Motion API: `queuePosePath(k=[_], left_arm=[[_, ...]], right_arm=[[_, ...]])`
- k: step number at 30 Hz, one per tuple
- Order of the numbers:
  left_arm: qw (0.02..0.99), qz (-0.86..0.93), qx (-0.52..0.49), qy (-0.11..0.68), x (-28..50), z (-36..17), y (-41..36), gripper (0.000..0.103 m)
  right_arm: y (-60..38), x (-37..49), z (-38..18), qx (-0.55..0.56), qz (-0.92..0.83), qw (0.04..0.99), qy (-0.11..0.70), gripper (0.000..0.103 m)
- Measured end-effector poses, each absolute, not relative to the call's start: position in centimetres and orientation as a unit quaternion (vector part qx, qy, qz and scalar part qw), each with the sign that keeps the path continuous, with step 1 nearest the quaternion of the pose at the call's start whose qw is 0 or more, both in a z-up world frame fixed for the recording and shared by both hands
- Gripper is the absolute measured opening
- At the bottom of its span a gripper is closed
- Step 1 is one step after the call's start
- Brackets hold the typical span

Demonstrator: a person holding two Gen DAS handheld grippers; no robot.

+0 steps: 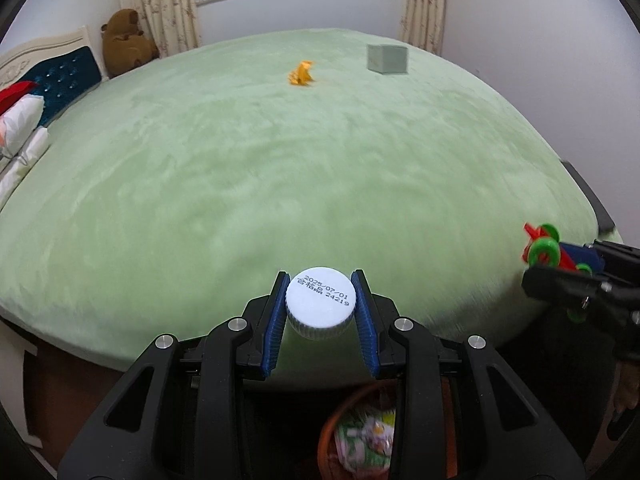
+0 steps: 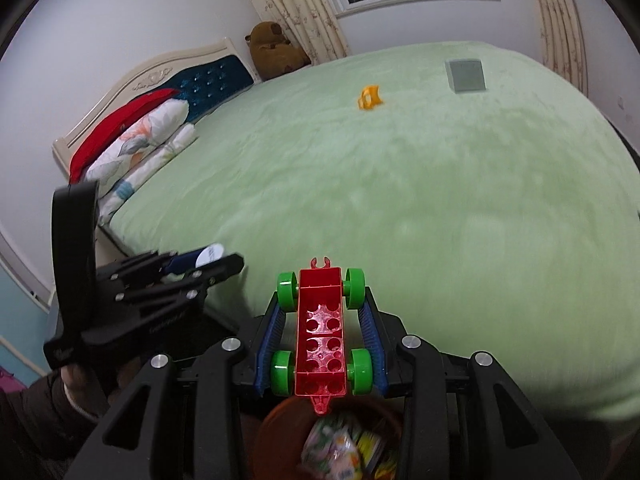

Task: Collect trash
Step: 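Carry cap and red chassis to the orange bucket and open both tools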

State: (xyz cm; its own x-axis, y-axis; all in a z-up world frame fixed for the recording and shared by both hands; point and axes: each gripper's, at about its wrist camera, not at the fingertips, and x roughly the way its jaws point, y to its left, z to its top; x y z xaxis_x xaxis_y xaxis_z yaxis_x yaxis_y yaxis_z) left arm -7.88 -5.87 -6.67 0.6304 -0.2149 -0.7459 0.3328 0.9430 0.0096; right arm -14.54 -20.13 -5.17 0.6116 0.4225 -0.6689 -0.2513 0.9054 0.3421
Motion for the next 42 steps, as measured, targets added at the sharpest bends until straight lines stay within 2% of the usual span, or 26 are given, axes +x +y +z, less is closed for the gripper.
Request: queuePosePath(k=[9,14,27,28,29,30,31,42], left_arm=[[0.866,-0.186,0.124,0.447,-13.1,-10.6,-7.8,0.031],[0.833,-0.199,0.14,0.497,-14.9,-14.1,-8.4,0.031],[0.757,-0.212,0.134,0.604,-14.3,-20.4,-8.8,0.031],[0.752,-0.209,0.136,0.61,-14.2,-20.8,-8.9,0.034],[0.747,-0.203,0.142,0.617,-14.1,-21.2,-8.9,0.041],[0.745,-0.196,0.145,0.621,-14.1,-21.5,-8.7,0.06],[0.747,-0.193,0.143,0.62,-14.1,-21.5,-8.5,0.067],[0.753,-0.183,0.115,0.621,-12.6,-21.0,-7.5,0.068]], right_arm=[[-18.9,-19.0,-9.4,0.076,0.218,0.858,0.458,0.037],[-18.5,-20.1,-11.5,0.061,0.23,0.843,0.482,0.037],[-18.3,-19.4,-17.0,0.082,0.211,0.801,0.555,0.038],[-18.2,-19.4,-17.3,0.081,0.21,0.798,0.559,0.039],[-18.2,-19.2,-17.5,0.08,0.205,0.797,0.562,0.051],[-18.7,-19.2,-17.7,0.082,0.202,0.797,0.563,0.06],[-18.8,-19.2,-17.6,0.085,0.201,0.798,0.562,0.06],[-21.0,-19.8,-15.1,0.092,0.193,0.825,0.523,0.06]])
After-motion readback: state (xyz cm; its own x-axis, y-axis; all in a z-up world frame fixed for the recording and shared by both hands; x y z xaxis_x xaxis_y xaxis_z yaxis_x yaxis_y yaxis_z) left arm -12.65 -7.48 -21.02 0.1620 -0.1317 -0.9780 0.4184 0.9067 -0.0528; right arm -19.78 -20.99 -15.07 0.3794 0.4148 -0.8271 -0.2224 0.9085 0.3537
